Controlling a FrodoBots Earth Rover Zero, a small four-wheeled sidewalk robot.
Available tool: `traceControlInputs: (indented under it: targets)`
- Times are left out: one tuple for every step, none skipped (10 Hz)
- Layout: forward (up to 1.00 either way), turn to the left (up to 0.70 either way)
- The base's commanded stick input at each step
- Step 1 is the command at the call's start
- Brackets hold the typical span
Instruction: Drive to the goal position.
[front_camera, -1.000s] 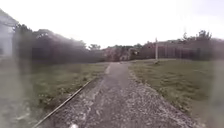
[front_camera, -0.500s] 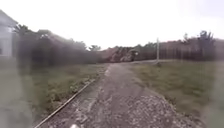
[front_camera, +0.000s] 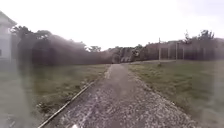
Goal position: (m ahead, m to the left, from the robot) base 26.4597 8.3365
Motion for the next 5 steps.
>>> traceControlInputs:
  targets:
    - [0.7, 0.0]
    - [0.7, 0.0]
    - [0.7, 0.0]
    - [0.7, 0.0]
    - [0.7, 0.0]
